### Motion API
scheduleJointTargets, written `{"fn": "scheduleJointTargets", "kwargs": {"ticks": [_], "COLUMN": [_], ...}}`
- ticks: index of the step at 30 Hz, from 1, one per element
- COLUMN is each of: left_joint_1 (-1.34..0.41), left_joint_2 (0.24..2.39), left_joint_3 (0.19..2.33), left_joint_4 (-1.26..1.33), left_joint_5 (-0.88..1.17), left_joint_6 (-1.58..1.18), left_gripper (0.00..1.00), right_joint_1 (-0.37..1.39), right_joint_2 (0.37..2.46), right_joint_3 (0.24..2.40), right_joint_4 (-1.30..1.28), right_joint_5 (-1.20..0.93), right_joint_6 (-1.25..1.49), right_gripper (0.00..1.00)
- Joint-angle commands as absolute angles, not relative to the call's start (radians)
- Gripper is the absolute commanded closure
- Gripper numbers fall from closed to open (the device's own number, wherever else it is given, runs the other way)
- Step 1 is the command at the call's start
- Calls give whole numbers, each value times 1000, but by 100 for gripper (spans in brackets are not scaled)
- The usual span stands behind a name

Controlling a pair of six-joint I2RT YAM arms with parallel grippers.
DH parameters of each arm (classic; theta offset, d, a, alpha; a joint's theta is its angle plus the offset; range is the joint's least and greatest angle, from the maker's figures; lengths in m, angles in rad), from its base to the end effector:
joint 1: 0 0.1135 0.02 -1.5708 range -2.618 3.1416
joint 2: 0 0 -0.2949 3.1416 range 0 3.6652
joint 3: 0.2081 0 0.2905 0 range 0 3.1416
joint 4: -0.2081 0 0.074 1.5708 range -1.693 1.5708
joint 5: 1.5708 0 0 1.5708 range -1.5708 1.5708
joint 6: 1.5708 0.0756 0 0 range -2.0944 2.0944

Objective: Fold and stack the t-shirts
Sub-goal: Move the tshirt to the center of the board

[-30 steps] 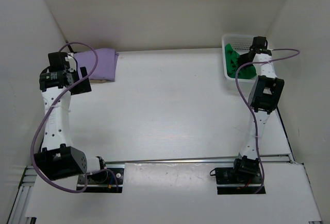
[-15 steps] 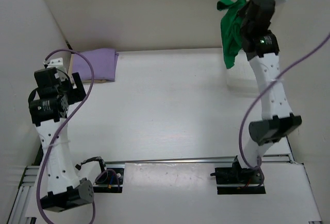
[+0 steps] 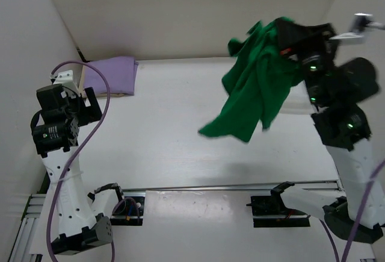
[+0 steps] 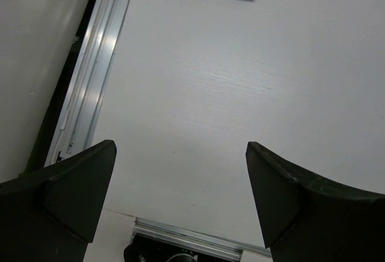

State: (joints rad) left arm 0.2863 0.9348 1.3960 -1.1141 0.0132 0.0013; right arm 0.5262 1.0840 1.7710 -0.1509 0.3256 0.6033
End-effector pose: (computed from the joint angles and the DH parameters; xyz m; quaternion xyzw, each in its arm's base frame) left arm 0.1840 0.0531 0.4401 -0.1244 0.8878 0.0576 0.4393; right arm 0.1755 0.0740 0.6752 0.1596 0.4822 0.3913 0.7674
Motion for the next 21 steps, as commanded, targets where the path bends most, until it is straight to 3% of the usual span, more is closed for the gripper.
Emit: {"fn": "scheduleJointTargets", "kwargs": {"ticks": [1,2,3,4,5,6,7,9,13,14,17,21], "left_joint_1": [291,291,291,291,291,291,279,252,160,129,-10,-268], "left_joint_2": [994,1018,1043,1069,1118,1138,1155,1169,1146,1134,1134,1196], "left_joint_3": [1433,1469,1486,1502,1514,1535,1536,1522,1403,1379,1292,1201], "left_joint_4": [-1124,-1153,-1166,-1176,-1187,-1196,-1209,-1209,-1152,-1152,-1152,-1161], "left_joint_5": [118,127,127,127,118,118,118,109,109,95,45,-92], "left_joint_6": [0,0,0,0,0,0,0,0,0,0,0,0], "left_gripper": [0,0,0,0,0,0,0,0,0,0,0,0], "right_joint_1": [549,549,531,520,520,511,529,598,655,643,562,520], "right_joint_2": [1250,1291,1419,1512,1620,1849,1943,2038,1726,1659,1481,1419], "right_joint_3": [1590,1589,1614,1679,1791,2115,2275,2428,1924,1668,1392,1105], "right_joint_4": [-359,-395,-426,-580,-724,-900,-1204,-1340,-1052,-913,-798,-782], "right_joint_5": [253,221,166,87,21,-32,-5,146,177,140,-14,34], "right_joint_6": [905,905,872,760,703,655,616,519,442,468,549,572], "right_gripper": [79,43,22,5,0,0,0,0,0,0,0,0]}}
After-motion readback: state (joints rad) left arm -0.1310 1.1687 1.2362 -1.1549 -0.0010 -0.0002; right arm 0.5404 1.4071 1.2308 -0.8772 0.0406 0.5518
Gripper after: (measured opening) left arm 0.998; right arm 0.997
